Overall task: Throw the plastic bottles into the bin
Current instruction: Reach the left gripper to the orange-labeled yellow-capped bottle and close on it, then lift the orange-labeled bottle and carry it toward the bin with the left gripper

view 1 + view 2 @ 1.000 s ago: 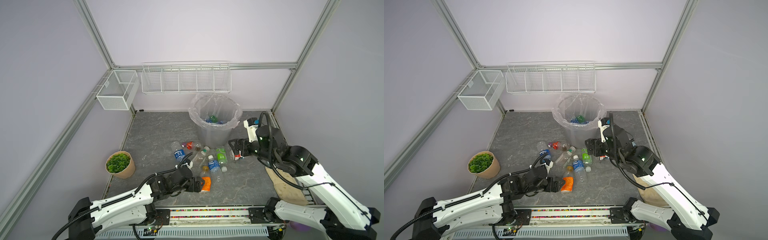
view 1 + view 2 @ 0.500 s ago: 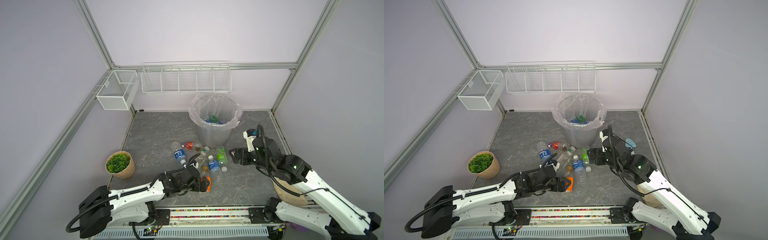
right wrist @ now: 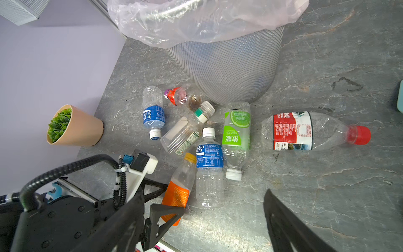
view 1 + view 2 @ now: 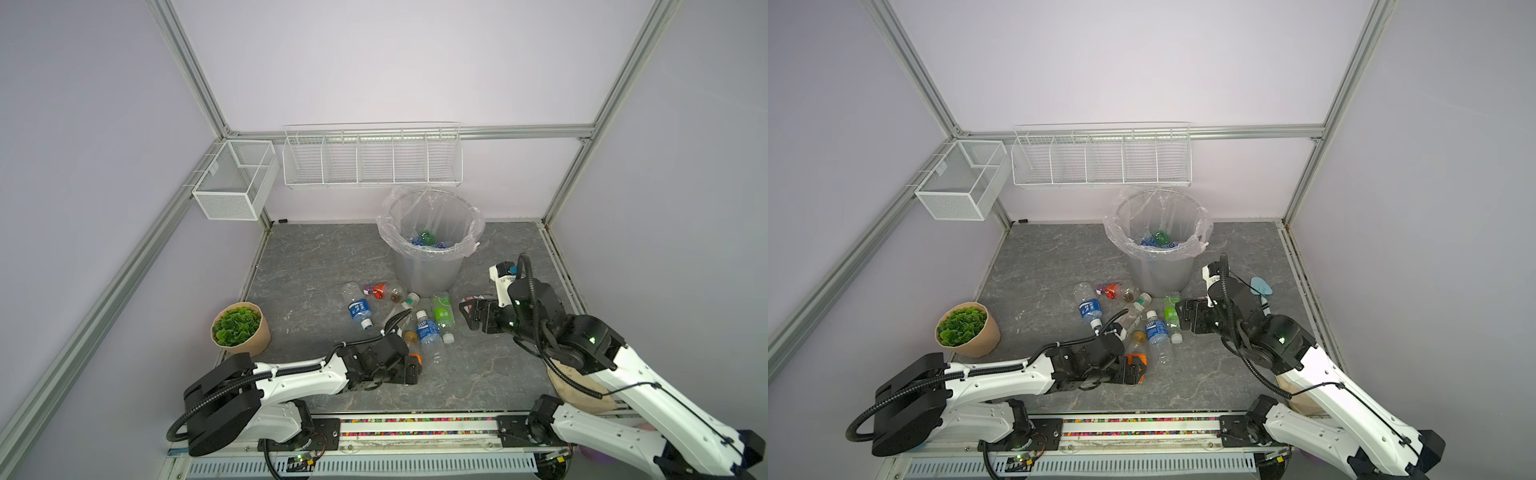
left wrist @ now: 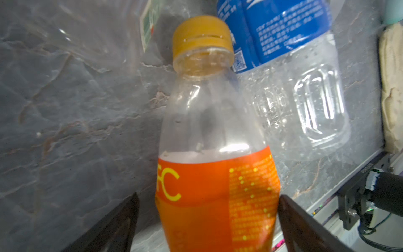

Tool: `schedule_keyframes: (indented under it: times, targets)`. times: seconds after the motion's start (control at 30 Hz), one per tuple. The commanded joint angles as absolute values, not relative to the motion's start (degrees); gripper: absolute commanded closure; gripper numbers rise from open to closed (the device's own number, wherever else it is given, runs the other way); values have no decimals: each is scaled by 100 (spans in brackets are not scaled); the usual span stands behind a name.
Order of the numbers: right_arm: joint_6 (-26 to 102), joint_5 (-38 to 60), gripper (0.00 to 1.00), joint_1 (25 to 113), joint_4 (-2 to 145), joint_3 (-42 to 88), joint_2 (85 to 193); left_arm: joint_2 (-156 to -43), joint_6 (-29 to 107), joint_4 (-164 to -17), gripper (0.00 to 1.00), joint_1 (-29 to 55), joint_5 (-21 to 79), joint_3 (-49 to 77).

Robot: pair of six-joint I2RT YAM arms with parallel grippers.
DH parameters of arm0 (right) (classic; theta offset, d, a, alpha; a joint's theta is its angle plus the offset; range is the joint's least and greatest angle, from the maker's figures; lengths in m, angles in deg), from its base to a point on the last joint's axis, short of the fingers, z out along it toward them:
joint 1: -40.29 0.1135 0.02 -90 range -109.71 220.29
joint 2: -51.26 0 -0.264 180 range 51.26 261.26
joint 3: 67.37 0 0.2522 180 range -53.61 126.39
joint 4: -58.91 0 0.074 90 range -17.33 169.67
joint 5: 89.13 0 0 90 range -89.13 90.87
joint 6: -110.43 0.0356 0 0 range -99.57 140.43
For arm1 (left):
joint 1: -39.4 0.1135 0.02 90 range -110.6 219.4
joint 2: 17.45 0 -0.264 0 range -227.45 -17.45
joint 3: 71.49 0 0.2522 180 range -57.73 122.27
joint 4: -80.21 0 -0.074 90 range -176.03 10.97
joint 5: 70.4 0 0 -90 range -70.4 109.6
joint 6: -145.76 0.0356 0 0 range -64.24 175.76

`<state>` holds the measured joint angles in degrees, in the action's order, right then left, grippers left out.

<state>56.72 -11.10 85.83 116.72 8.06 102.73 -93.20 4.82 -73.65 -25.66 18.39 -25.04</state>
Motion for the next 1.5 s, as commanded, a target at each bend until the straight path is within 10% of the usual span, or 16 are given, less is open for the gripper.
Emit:
schedule_keyframes:
  times: [0.0,0.3,0.8,1.47]
  targets:
    - [5780,-1170,12,8625,11609,695,10160,-9609,443,-7256,2,-2598,1862,-2112]
    - [5742,-1272,12,8615,11732,651,10023,-10038,408,-7461,9,-2594,1862,-2021]
    - [5714,-1409,12,8610,11815,555,9855,-9891,342,-7042,64,-2592,1646,-2037]
    - [5817,-1330,12,8600,11772,387,9740,-8038,604,-5208,69,-2595,800,-1218]
